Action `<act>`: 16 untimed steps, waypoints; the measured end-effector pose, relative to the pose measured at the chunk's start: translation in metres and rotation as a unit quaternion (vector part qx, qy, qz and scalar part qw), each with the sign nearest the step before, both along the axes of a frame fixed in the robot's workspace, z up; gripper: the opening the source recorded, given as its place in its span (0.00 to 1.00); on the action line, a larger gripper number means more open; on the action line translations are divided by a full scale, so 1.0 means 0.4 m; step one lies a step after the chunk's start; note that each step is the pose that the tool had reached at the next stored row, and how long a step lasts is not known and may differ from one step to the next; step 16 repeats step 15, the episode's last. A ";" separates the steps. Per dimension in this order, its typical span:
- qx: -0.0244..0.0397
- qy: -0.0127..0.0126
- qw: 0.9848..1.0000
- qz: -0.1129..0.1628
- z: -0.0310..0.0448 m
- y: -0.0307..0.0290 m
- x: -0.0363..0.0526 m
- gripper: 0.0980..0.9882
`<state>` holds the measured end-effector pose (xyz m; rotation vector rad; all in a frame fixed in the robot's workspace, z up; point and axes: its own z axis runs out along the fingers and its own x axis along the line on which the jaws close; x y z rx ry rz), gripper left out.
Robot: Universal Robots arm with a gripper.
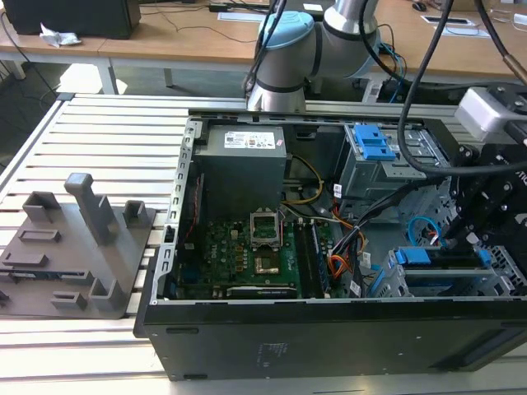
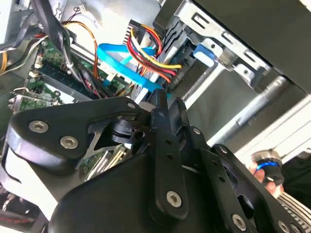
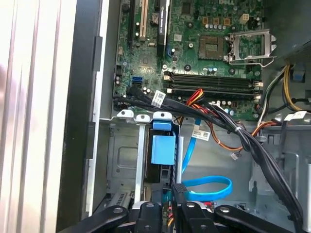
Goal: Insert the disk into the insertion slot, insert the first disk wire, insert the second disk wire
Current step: 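Insert the second disk wire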
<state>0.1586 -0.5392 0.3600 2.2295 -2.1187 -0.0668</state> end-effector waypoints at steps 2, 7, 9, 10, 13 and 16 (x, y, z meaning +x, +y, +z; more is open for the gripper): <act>0.000 0.000 1.000 0.000 0.019 0.001 0.000 0.15; 0.000 0.000 1.000 0.000 0.043 0.006 0.000 0.01; 0.000 0.000 1.000 0.000 0.045 0.006 0.000 0.01; 0.000 0.000 1.000 0.000 0.045 0.006 0.000 0.01; 0.000 0.000 1.000 0.000 0.047 0.006 0.000 0.01; 0.000 0.000 1.000 0.000 0.047 0.006 0.000 0.01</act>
